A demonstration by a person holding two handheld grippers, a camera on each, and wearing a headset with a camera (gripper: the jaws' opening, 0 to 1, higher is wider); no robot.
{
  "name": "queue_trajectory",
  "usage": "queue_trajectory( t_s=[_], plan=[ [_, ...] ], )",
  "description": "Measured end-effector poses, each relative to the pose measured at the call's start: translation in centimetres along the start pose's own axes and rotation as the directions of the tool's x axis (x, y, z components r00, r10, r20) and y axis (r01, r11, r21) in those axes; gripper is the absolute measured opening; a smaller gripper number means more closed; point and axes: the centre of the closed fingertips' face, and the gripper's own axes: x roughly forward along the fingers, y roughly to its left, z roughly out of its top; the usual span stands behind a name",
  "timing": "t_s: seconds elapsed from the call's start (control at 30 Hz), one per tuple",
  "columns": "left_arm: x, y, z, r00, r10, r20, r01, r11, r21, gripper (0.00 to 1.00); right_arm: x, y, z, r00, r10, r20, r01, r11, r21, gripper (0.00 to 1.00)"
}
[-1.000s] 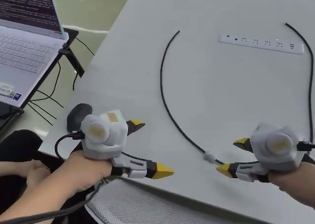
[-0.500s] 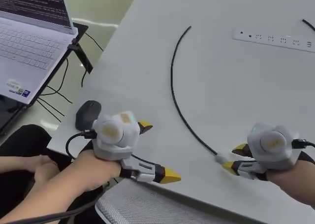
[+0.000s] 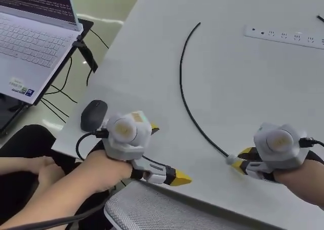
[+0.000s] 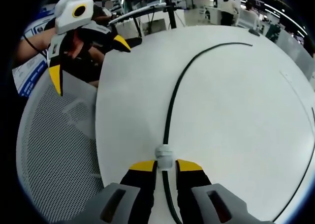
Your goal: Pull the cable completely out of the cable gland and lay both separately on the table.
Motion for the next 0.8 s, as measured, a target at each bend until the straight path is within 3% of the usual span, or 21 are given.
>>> queue_trajectory(
  t_s=[0.4, 0.8],
  plan=[
    [-0.1, -0.2, -0.2, 0.9999, -0.014, -0.003, 0.014, 1.0, 0.0, 0.97, 0.1, 0.2, 0.1, 0.9999, -0.014, -0.01, 0.013, 0.999, -0.036, 0.07],
    [0.3, -1.3, 2.1, 0.9988, -0.038, 0.032, 0.036, 0.998, 0.048, 0.96, -2.7, 0.8, 1.5, 0.9992, 0.008, 0.04, -0.006, 0.999, -0.052, 0.07]
  ],
)
